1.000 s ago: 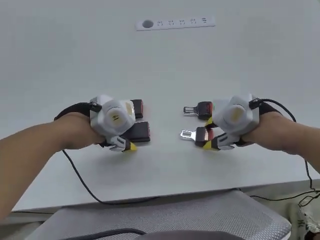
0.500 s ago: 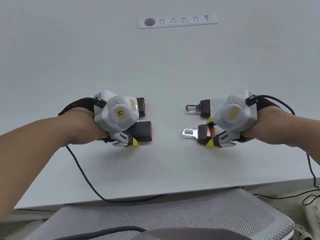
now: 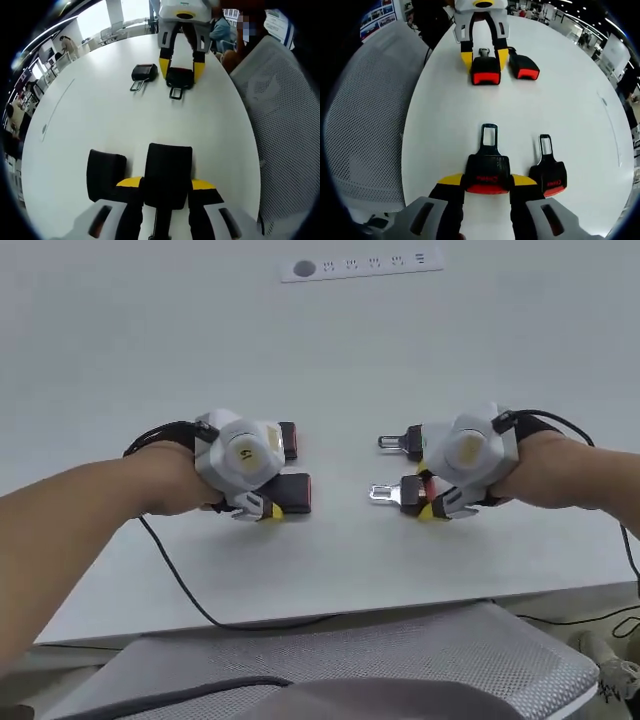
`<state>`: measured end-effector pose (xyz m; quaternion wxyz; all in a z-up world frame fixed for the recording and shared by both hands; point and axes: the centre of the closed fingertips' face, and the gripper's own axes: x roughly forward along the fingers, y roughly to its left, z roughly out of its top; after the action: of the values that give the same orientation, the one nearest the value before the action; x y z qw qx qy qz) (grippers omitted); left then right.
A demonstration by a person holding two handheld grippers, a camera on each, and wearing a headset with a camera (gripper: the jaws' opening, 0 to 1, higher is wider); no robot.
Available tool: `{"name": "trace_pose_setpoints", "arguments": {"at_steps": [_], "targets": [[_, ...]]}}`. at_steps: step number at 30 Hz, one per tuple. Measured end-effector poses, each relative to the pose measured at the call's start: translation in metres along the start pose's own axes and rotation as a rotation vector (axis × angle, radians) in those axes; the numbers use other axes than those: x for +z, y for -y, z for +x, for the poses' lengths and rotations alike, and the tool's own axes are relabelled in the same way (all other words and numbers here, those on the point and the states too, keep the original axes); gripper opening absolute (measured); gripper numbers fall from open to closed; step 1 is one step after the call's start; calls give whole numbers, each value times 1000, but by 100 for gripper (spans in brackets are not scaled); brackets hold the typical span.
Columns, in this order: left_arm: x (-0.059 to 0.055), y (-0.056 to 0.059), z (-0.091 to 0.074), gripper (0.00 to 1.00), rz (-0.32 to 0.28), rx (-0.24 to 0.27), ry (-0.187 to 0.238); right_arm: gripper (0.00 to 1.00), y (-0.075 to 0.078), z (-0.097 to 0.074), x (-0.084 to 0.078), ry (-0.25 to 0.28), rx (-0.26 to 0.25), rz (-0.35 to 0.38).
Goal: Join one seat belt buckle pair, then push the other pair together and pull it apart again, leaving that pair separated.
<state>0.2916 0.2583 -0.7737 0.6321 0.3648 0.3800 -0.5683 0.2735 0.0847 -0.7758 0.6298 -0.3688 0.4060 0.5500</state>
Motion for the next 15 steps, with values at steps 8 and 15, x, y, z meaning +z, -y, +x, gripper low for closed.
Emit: {"name": "trace_pose_setpoints", "arguments": {"at_steps": [8,15], "targets": [[0,5,-1,35,1,-1,-8,32,-4,1,3,-1,-1,-21],[-1,6,-2,35,-13,8,-9,32,-5,4,12,14,5,9]]}}
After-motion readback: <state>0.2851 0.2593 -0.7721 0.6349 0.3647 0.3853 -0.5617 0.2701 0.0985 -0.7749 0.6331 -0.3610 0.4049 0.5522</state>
